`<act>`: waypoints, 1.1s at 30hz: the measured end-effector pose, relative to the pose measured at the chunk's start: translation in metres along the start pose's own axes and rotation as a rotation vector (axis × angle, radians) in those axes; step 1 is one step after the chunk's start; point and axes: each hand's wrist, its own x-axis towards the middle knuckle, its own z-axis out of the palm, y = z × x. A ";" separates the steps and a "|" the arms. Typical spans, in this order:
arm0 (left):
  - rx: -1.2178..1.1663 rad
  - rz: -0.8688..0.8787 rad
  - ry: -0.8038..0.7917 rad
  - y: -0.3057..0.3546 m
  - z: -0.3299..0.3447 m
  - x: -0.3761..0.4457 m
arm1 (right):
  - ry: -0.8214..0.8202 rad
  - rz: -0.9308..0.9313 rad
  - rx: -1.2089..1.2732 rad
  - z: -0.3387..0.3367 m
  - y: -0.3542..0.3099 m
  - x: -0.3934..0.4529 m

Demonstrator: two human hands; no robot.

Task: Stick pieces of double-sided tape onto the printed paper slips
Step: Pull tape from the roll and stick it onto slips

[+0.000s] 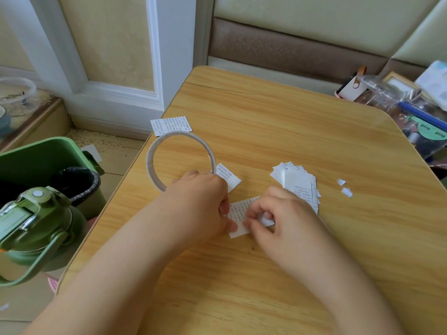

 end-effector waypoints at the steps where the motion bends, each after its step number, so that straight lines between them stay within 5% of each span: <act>1: 0.002 -0.001 0.001 0.000 0.000 0.000 | 0.065 0.019 -0.023 0.001 0.002 0.002; 6: -0.015 0.013 0.018 0.000 0.001 -0.001 | 0.027 -0.018 0.019 0.008 -0.005 0.007; 10: 0.002 0.005 0.017 -0.001 0.001 0.000 | 0.166 0.033 -0.042 0.010 -0.003 0.012; 14: 0.007 0.020 0.022 0.000 0.001 0.000 | 0.021 -0.047 0.028 0.012 -0.008 0.010; 18: 0.010 -0.001 0.005 0.001 -0.001 0.000 | 0.153 0.011 -0.044 0.009 -0.003 0.012; 21: -0.003 0.006 0.013 0.001 0.000 -0.001 | 0.029 -0.012 0.041 0.009 -0.005 0.008; 25: 0.013 -0.007 0.006 0.001 -0.001 0.000 | 0.166 0.040 -0.036 0.006 0.003 0.010; 29: 0.012 -0.004 0.011 0.000 0.001 0.000 | 0.003 -0.036 0.049 0.006 -0.002 0.005; 33: 0.017 -0.018 0.016 -0.001 0.001 0.000 | 0.116 0.007 -0.039 0.003 0.006 0.006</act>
